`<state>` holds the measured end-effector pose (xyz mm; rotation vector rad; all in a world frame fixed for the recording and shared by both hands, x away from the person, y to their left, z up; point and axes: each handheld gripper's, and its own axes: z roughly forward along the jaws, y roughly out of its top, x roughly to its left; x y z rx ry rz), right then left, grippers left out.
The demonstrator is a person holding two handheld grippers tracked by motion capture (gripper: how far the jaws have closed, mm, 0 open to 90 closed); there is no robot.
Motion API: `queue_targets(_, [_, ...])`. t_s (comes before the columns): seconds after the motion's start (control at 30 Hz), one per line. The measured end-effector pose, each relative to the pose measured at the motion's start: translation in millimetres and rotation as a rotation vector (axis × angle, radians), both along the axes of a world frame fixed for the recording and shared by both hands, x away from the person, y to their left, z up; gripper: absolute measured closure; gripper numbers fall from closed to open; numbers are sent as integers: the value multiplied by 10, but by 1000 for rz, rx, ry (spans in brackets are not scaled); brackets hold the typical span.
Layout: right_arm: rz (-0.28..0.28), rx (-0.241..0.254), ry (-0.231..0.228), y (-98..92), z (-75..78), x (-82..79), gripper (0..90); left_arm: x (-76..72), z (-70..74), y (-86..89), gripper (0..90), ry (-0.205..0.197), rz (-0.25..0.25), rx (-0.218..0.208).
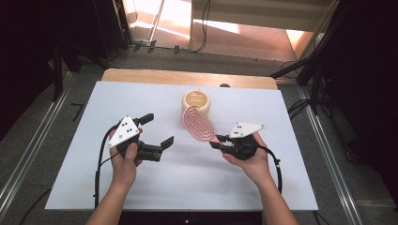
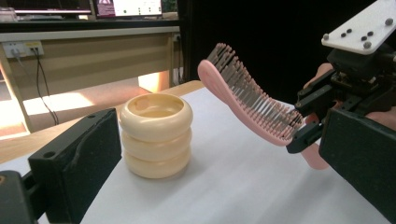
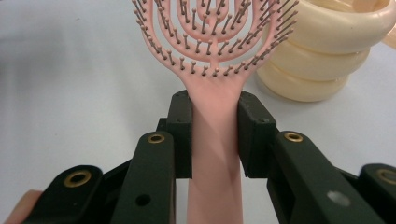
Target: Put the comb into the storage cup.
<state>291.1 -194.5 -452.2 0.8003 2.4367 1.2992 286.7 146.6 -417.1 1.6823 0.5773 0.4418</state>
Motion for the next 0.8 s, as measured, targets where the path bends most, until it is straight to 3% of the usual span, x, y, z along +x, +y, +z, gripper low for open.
queue_targets(0.13, [-12, 28, -7, 7, -8, -20, 678, -4, -35, -14, 0, 7, 8, 15])
queue_targets(0.53, [-39, 65, -57, 124, -32, -126, 678, -9, -69, -51, 0, 51, -35, -20])
queue_targets(0.8, [-31, 69, -59, 237, -70, -165, 678, -34, -65, -92, 0, 67, -44, -29])
